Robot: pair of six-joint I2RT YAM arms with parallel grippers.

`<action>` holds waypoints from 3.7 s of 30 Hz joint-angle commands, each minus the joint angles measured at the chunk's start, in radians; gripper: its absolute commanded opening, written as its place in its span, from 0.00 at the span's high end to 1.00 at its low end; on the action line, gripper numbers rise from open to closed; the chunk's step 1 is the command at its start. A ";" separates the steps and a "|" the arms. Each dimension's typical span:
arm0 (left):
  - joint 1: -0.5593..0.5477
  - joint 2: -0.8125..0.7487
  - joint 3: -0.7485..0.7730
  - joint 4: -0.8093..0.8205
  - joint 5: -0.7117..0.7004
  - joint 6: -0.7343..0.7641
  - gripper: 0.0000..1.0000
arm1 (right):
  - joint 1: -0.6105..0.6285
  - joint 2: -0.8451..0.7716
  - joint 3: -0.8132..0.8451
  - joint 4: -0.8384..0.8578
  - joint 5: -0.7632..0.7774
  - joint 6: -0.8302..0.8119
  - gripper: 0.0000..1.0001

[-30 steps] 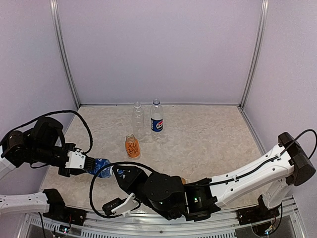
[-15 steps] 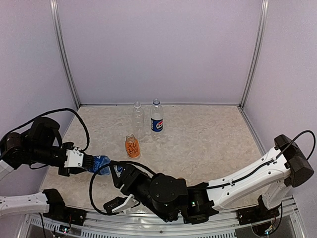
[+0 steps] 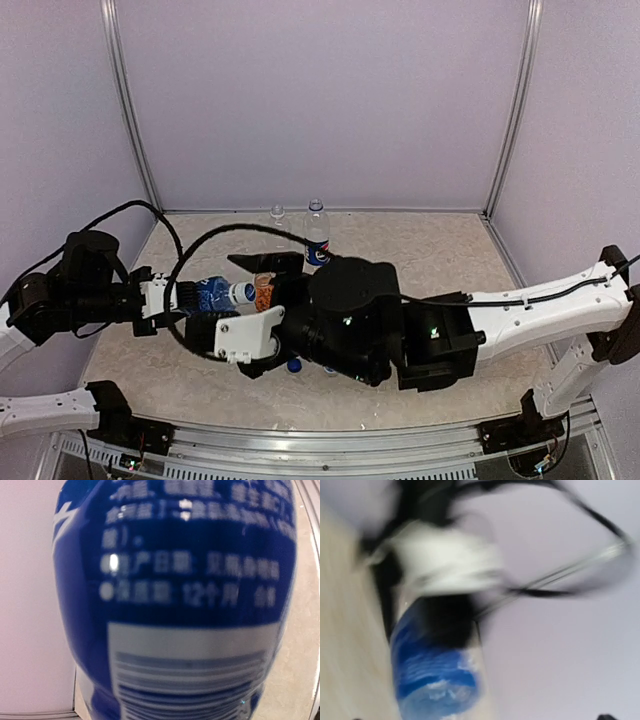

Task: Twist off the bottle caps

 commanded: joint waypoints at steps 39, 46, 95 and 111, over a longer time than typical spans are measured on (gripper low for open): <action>0.008 0.021 -0.014 0.132 -0.097 0.047 0.76 | -0.322 0.079 0.391 -0.597 -0.607 1.125 1.00; 0.002 0.046 0.067 -0.180 0.084 0.038 0.78 | -0.004 0.064 0.144 -0.445 0.113 0.192 1.00; 0.291 -0.372 -0.404 0.546 0.438 -0.879 0.68 | -0.771 0.002 -0.493 -0.769 -0.538 1.758 0.57; 0.417 -0.468 -0.429 0.511 0.671 -0.866 0.65 | -0.430 -0.011 0.333 -0.802 -0.324 1.222 0.04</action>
